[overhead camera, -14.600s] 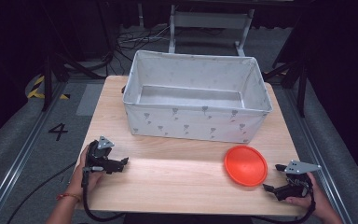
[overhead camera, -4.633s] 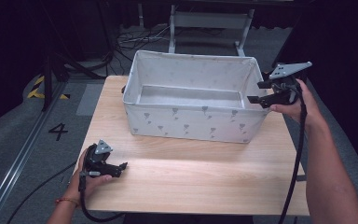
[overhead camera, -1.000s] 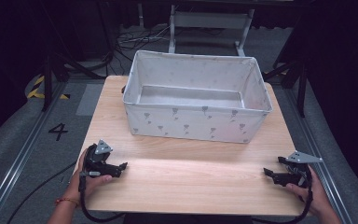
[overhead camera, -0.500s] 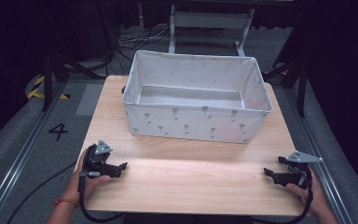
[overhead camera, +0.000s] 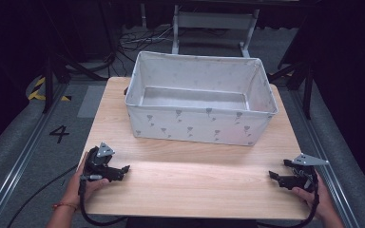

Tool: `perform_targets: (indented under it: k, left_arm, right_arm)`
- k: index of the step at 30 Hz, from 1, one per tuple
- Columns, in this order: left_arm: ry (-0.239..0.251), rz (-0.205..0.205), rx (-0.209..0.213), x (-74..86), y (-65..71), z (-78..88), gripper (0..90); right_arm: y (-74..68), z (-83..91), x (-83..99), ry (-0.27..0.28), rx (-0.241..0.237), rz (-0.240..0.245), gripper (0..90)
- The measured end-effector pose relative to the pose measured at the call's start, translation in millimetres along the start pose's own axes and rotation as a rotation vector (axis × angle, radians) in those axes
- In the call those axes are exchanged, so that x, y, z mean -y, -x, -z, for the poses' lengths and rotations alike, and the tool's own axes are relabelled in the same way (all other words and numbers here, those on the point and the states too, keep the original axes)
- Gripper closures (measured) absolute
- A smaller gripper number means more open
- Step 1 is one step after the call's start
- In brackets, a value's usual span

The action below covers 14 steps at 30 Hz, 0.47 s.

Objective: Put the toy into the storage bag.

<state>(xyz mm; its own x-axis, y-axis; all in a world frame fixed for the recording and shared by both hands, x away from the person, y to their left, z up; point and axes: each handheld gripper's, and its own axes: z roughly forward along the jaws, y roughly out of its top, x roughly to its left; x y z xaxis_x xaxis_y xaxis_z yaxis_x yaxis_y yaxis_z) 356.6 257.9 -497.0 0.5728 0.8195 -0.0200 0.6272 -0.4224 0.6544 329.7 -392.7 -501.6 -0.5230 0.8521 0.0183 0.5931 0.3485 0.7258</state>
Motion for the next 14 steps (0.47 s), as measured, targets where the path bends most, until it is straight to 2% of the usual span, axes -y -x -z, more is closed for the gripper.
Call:
perform_targets:
  k: [14]
  left_arm:
    - [-0.007,0.003,-0.006,-0.7,-0.3,-0.1,0.1]
  right_arm:
    - [0.0,0.0,0.0,0.0,0.0,0.0,15.8]
